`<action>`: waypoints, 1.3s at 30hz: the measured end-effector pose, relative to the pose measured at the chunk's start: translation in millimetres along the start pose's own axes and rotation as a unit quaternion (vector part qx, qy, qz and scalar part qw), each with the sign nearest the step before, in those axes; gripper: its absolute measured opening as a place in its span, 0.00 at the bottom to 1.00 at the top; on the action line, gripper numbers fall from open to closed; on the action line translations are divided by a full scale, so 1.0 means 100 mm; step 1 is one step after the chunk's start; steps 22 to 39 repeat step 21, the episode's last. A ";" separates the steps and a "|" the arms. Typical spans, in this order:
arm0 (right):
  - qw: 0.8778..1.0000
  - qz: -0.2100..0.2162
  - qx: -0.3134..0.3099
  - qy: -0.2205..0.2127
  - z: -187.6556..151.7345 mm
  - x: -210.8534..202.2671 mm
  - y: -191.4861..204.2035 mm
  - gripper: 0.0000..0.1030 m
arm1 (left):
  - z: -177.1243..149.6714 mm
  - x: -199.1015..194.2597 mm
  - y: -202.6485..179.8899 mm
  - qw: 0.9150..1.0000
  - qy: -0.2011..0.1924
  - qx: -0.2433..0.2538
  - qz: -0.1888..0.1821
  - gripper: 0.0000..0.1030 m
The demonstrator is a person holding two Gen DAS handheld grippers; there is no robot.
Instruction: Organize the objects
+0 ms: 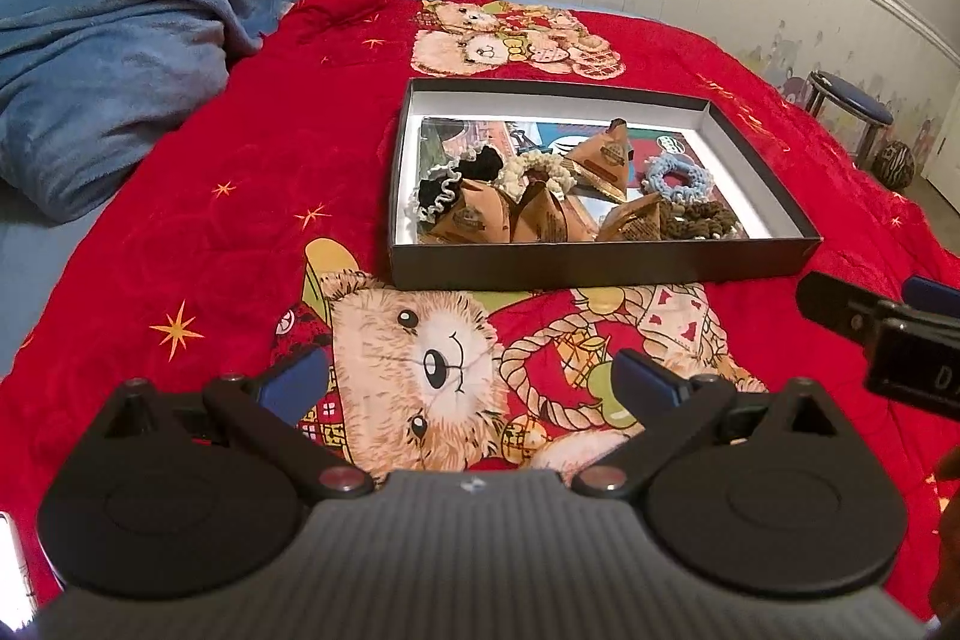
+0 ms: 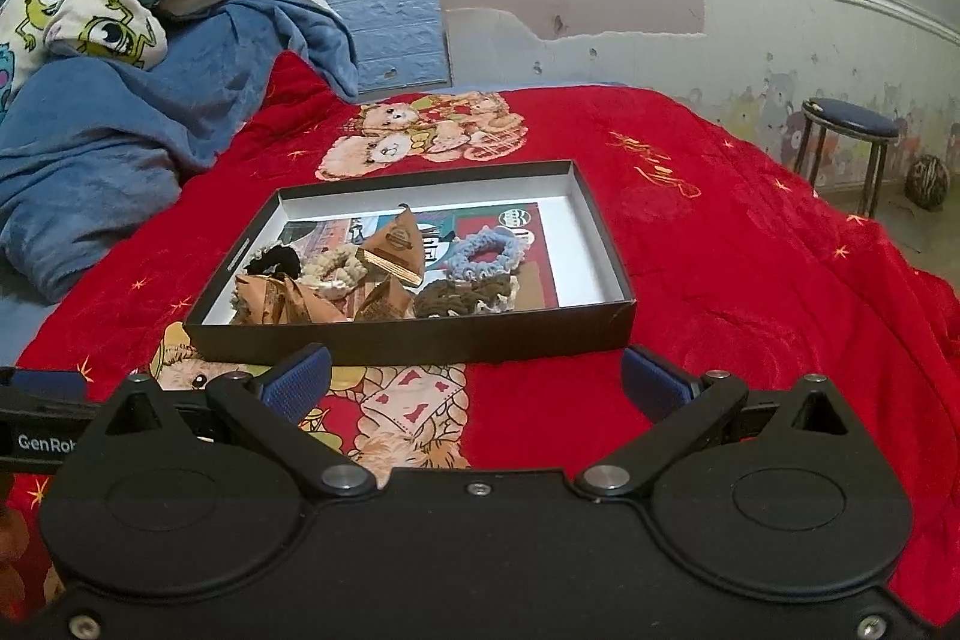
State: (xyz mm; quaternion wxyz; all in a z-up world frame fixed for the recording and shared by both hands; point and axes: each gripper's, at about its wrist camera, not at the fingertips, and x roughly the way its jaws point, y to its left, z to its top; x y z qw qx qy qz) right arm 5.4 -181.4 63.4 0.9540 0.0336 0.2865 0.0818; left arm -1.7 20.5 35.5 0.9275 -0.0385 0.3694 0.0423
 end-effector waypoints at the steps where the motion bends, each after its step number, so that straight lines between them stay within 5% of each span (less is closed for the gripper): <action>1: 1.000 0.000 0.002 0.001 0.00 0.00 0.00 1.00 | 0.00 0.00 0.00 1.000 0.000 0.001 0.000 1.00; 39: 1.000 0.000 -0.004 0.005 -0.02 0.01 0.04 1.00 | -0.01 0.02 -0.01 1.000 0.007 0.004 0.001 1.00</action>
